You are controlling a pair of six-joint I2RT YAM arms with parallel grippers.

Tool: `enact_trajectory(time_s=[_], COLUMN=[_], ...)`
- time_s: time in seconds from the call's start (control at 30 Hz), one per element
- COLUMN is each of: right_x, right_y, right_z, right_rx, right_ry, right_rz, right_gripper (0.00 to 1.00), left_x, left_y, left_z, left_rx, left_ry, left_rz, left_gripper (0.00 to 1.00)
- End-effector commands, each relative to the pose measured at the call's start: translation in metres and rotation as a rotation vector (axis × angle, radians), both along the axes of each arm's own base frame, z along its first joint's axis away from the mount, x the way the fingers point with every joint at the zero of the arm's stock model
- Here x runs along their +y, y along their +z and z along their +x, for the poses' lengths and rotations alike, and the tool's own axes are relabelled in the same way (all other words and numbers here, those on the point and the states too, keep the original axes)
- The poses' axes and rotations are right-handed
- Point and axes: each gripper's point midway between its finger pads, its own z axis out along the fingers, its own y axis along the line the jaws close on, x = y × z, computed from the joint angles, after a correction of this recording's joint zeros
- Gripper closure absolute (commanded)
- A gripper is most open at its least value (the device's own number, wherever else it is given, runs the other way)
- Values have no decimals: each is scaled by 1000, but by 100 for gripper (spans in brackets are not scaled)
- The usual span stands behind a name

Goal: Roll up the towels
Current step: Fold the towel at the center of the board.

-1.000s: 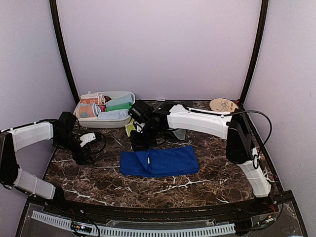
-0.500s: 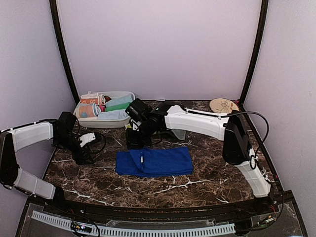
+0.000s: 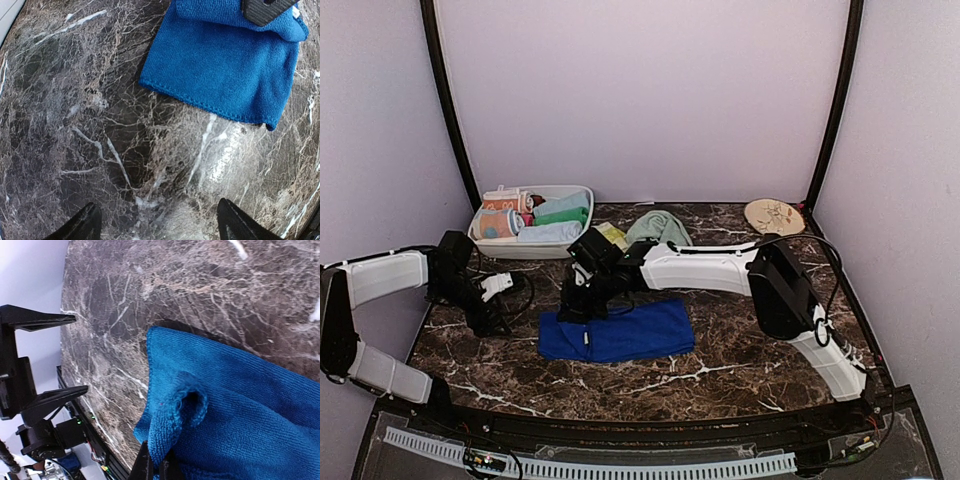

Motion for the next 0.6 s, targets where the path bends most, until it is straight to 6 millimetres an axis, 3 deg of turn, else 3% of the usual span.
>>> enact_trajectory(time_s=[0.0,0.17,0.27,0.3,0.43,0.57], right_x=[18,18,25,27,24,9], right_y=[19,10,11,17,59,88], right_z=[-4,-6,-1,-10,3,11], right_rx=[21,71,40,103,20,-11], right_ry=[11,20,23,44,42,25], right_rz=[159,187,242,275,412,454], right_gripper=[99,82,82,68,68,68], left_x=[-9,-14,-13,-12,-13,-19], left_y=[3,-5,-9,-9,-5,8], left_z=[5,8,8,9,12,17], left_rx=[-39,-35,-24,-24,-31,-28], left_ry=[26,45,53,54,47,55], left_rz=[-75,-112,-106,-104,-110,-148], left_gripper=[19,19,19,19,19,19])
